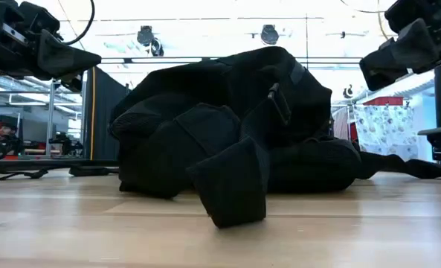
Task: Unpack backpack
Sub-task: Return to Home Position
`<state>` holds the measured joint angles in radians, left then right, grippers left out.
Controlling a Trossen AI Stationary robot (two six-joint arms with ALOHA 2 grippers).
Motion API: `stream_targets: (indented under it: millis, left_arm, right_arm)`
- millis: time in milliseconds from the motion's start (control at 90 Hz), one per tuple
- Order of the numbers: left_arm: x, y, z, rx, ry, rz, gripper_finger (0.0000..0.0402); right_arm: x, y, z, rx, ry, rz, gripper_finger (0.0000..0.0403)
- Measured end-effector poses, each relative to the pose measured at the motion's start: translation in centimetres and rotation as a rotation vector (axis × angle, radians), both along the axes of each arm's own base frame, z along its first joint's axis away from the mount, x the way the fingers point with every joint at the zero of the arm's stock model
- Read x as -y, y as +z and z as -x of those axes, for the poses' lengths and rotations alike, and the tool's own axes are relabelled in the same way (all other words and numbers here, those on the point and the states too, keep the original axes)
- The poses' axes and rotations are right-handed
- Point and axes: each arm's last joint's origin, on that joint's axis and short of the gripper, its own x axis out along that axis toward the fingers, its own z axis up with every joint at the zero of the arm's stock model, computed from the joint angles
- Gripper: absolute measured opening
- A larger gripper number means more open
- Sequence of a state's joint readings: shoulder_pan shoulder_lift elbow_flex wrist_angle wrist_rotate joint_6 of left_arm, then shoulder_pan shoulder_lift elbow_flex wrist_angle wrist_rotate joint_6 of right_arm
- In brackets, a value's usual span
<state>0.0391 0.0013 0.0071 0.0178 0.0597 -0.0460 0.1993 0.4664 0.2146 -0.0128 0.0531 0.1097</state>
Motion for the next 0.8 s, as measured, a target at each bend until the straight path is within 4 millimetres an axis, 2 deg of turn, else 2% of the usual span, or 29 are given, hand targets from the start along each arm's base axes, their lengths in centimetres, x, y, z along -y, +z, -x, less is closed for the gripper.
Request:
stream_targets:
  millis: [656, 800]
  left_arm:
    - [0.0, 0.0, 0.0, 0.0, 0.0, 0.0, 0.0]
    - [0.0, 0.0, 0.0, 0.0, 0.0, 0.0, 0.0]
  right_arm:
    - [0.5, 0.6, 1.8, 0.056, -0.021, 0.023, 0.0]
    - [0.5, -0.5, 2.0, 0.076, -0.021, 0.02, 0.0]
